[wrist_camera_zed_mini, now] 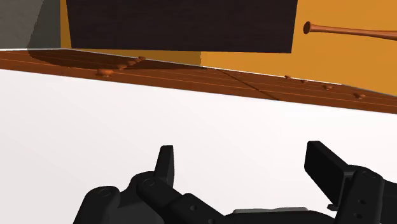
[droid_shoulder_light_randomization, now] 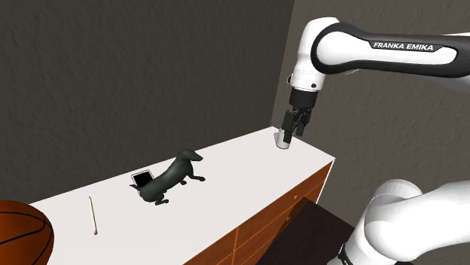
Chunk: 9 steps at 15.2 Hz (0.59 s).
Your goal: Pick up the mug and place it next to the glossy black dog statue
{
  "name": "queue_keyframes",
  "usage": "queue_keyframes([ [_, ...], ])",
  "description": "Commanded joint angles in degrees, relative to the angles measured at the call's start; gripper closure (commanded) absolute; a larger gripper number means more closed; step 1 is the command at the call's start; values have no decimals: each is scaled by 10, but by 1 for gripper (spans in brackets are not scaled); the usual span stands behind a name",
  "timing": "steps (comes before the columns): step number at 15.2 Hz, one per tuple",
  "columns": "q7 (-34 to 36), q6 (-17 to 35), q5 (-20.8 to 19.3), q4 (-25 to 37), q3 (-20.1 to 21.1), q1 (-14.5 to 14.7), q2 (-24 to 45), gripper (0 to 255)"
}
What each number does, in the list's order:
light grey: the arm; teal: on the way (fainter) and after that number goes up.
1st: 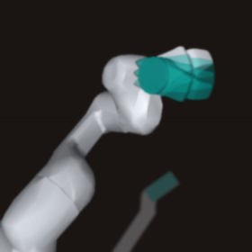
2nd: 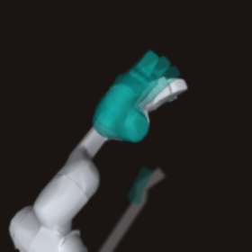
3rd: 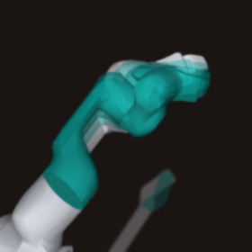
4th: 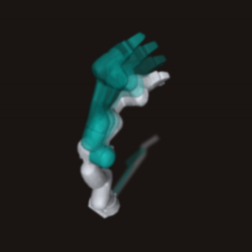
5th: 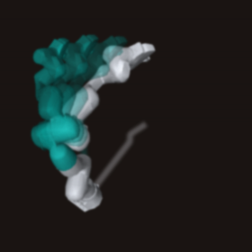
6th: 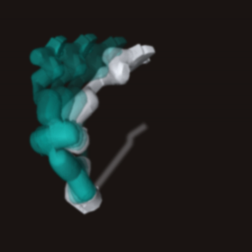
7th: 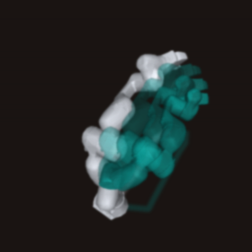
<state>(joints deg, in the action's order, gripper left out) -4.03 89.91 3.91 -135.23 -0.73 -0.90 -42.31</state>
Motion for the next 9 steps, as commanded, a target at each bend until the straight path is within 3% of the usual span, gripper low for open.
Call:
queue_keyframes([
  [1,0,0,0,0,0,0,0,0],
  [9,-67,101,-53,1,-59,-32,98,0],
])
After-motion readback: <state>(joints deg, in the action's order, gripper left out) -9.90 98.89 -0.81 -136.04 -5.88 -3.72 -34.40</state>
